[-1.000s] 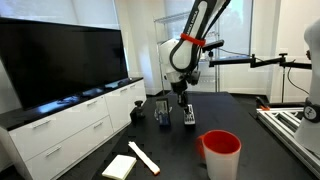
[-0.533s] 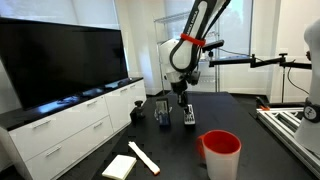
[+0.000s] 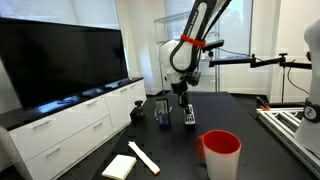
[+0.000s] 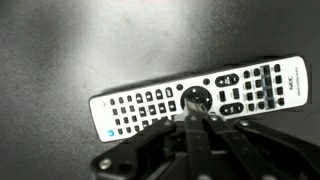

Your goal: Press a button on the grey remote control.

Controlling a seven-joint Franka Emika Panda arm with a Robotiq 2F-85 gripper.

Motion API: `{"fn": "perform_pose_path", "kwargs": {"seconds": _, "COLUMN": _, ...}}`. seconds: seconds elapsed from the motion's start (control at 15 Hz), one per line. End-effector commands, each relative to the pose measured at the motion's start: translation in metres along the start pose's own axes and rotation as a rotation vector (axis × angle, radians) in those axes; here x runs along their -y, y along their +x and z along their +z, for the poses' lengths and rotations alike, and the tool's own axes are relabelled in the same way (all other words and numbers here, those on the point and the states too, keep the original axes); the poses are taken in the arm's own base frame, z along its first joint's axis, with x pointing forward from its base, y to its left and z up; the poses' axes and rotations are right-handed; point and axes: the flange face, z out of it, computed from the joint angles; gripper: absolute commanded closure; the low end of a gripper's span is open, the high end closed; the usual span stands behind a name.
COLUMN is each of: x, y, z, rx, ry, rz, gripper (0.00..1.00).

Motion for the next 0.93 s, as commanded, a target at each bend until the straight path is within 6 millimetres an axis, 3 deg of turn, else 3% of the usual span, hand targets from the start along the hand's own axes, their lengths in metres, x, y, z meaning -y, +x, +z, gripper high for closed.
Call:
{"fn": "perform_pose_path", "kwargs": {"seconds": 0.0, "x": -0.0025, "y": 0.0010, "z": -0.0055, "rx": -0.013, "ry": -0.010, "rz": 0.003, "gripper": 1.00}}
{"fn": "perform_pose_path", "kwargs": {"seconds": 0.87, "x": -0.0048, "y": 0.0029, "z": -0.0032, "rx": -0.080, "ry": -0.054, "rz": 0.112, "gripper": 1.00}}
